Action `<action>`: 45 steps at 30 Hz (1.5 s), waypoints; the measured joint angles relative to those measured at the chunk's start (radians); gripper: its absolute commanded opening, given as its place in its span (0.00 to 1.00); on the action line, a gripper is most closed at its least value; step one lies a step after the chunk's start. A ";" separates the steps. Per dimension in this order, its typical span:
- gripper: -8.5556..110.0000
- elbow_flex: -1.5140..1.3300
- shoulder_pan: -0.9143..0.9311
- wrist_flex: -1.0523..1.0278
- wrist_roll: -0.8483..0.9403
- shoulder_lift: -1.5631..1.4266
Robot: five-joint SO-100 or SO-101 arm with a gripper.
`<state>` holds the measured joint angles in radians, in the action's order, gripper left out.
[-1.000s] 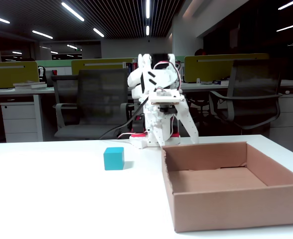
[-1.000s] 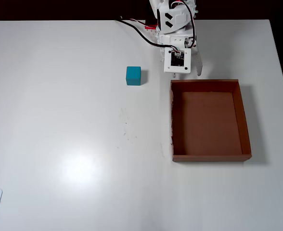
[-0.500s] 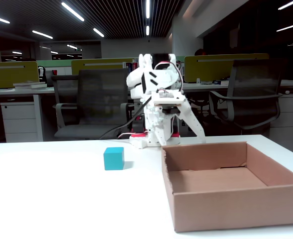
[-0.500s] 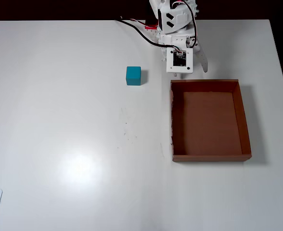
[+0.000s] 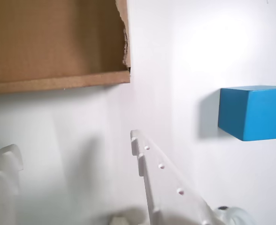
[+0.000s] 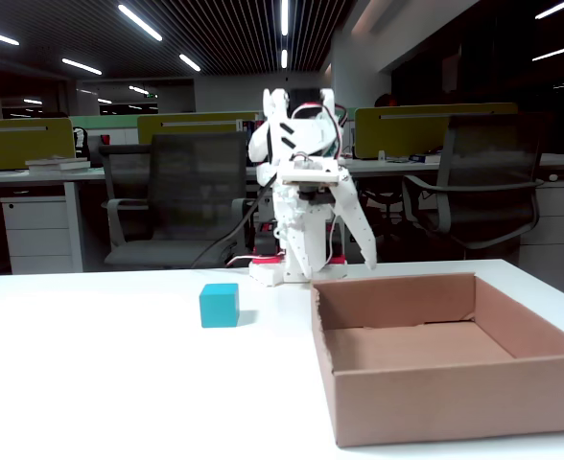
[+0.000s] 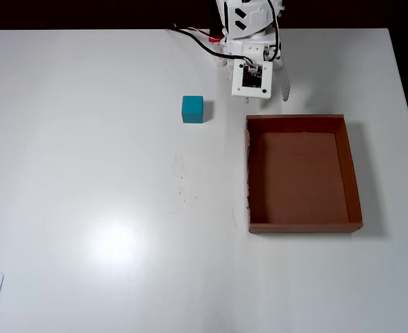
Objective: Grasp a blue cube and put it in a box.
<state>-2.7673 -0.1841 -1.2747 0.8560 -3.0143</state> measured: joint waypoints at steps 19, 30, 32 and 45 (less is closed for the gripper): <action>0.37 0.600 0.463 -0.287 0.581 0.529; 0.37 0.632 0.683 -0.218 0.764 0.667; 0.37 0.620 0.709 -0.183 0.772 0.696; 0.37 0.440 0.801 0.201 0.799 0.876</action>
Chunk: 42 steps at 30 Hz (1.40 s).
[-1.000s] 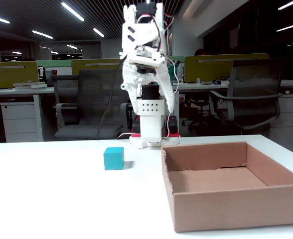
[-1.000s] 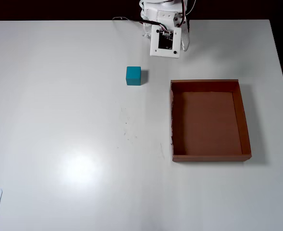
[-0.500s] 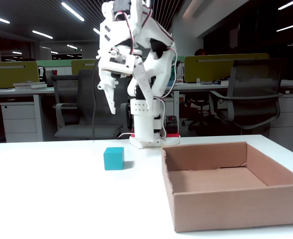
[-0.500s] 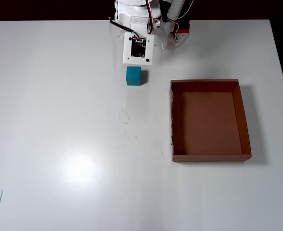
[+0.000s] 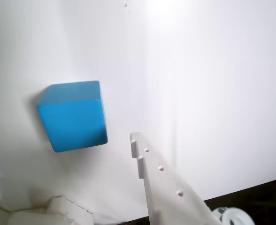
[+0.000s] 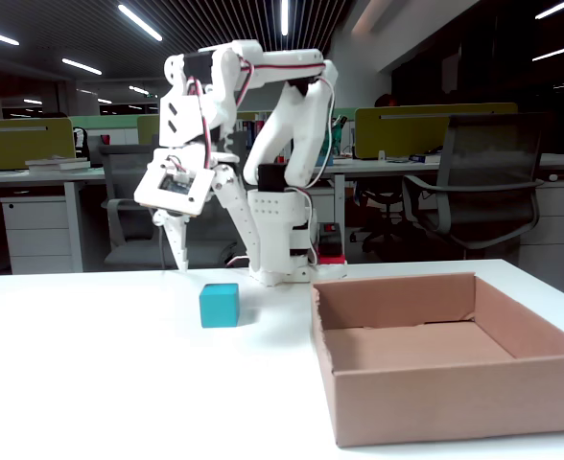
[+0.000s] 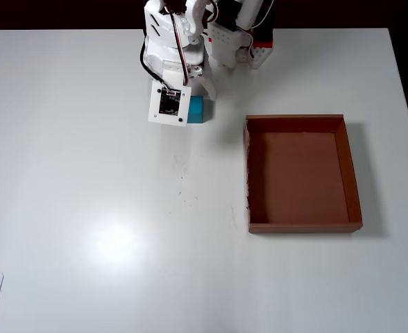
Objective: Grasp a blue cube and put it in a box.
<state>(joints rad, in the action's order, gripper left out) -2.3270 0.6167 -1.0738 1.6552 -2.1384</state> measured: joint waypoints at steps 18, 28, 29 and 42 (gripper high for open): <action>0.32 -0.133 0.017 0.199 0.028 0.078; 0.26 -0.156 -0.009 0.216 0.028 0.078; 0.26 -0.156 -0.009 0.216 0.028 0.078; 0.21 -0.172 -0.021 0.225 0.025 0.078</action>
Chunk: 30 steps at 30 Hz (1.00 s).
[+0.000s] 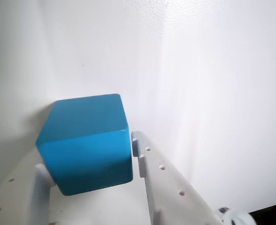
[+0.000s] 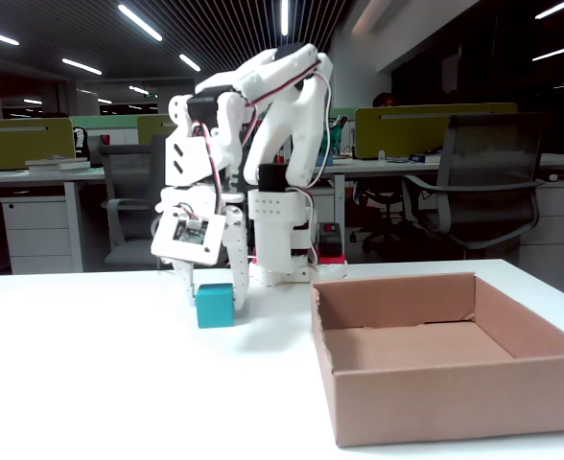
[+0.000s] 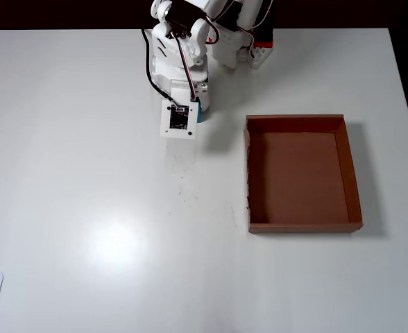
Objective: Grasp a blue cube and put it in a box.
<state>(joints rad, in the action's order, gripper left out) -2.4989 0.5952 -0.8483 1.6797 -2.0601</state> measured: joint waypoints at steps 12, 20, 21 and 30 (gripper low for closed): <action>0.20 -0.009 -0.008 0.009 -0.018 0.000; 0.19 0.017 -0.049 -0.051 -0.091 0.000; 0.19 0.031 -0.057 -0.064 -0.103 0.000; 0.19 0.209 -0.140 -0.207 -0.221 0.000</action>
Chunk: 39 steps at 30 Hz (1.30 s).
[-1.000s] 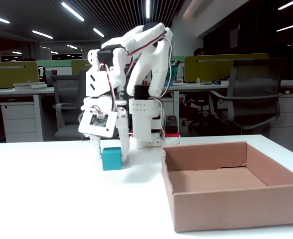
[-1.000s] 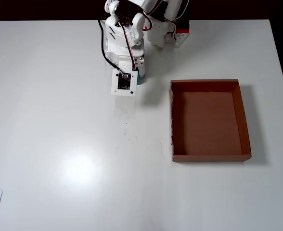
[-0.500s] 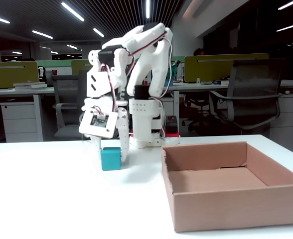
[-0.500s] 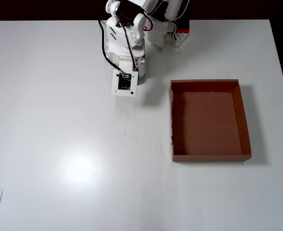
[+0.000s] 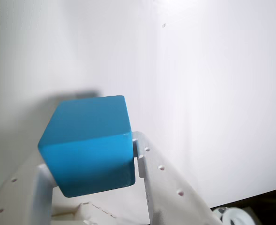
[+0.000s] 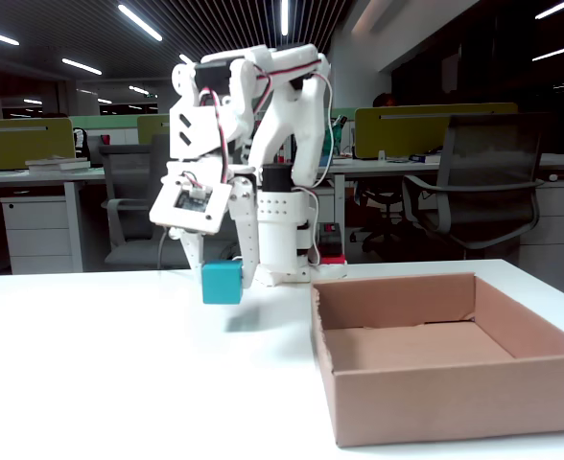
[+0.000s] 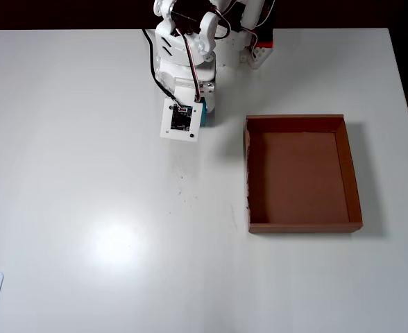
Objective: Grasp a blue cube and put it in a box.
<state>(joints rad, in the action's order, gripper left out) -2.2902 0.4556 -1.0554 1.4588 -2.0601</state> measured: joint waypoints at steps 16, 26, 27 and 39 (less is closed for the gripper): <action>0.19 0.413 -0.241 -0.287 -0.233 0.002; 0.19 0.655 -0.423 -0.430 -0.403 0.051; 0.19 0.673 -0.442 -0.434 -0.419 0.058; 0.19 0.785 -0.601 -0.449 -0.581 0.199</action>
<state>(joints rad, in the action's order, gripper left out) -1.5048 -0.1457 -1.5048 0.8774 -1.8607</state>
